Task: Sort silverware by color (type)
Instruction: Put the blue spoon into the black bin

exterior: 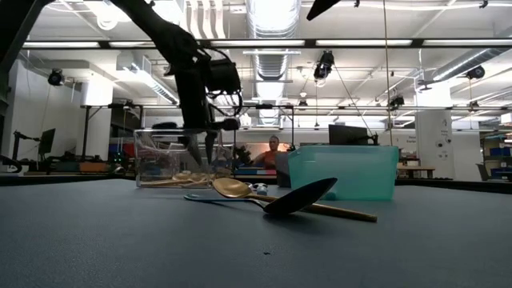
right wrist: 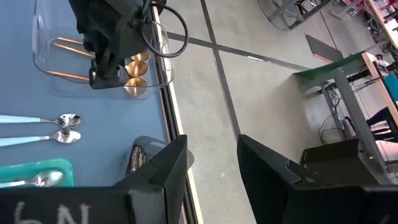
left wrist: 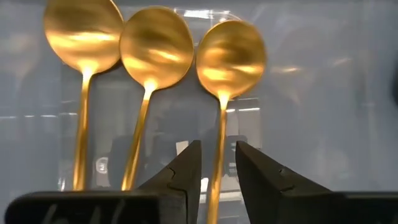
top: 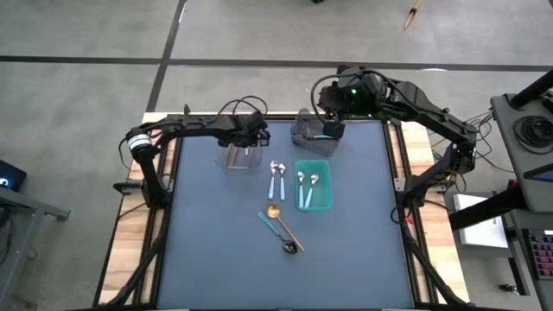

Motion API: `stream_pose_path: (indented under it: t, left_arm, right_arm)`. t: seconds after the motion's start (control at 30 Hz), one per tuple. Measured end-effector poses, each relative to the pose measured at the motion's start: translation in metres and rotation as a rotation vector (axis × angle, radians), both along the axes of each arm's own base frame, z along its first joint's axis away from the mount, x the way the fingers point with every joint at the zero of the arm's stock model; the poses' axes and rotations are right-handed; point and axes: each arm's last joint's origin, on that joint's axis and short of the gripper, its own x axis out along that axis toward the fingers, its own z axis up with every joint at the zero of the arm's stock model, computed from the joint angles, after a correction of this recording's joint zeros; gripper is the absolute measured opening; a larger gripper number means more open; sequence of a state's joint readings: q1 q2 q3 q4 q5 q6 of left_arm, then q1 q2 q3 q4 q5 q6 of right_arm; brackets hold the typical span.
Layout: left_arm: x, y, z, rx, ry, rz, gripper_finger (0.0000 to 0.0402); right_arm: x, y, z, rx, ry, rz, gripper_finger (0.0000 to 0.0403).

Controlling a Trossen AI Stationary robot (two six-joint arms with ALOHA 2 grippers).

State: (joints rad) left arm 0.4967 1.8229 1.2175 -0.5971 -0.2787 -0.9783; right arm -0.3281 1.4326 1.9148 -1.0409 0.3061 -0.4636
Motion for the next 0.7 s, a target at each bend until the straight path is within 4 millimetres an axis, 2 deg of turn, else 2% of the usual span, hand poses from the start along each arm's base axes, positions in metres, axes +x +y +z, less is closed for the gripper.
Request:
stream_pose_path:
  t: [0.13, 0.23, 0.37, 0.47, 0.6, 0.7]
  left_arm:
    - [0.001, -0.007, 0.022, 0.014, 0.006, -0.051, 0.0086]
    - [0.004, -0.018, 0.047, 0.063, 0.017, -0.134, 0.0086]
    - [0.011, -0.042, 0.086, 0.193, 0.022, -0.291, 0.0086]
    - [0.013, -0.065, 0.113, 0.298, 0.012, -0.405, 0.0086]
    - [0.005, -0.091, 0.141, 0.408, -0.003, -0.505, 0.0086]
    - [-0.011, -0.105, 0.157, 0.451, -0.027, -0.577, 0.0084]
  right_arm:
    - [0.0, 0.0, 0.0, 0.03, -0.025, -0.024, 0.0132]
    - [0.002, -0.001, 0.0, 0.074, -0.07, -0.06, 0.0132]
    - [0.008, -0.001, -0.001, 0.204, -0.169, -0.082, 0.0132]
    - [0.014, 0.0, -0.004, 0.366, -0.243, -0.097, 0.0132]
    - [0.021, 0.003, -0.008, 0.586, -0.307, -0.114, 0.0132]
    - [0.029, 0.011, -0.013, 0.723, -0.321, -0.12, 0.0132]
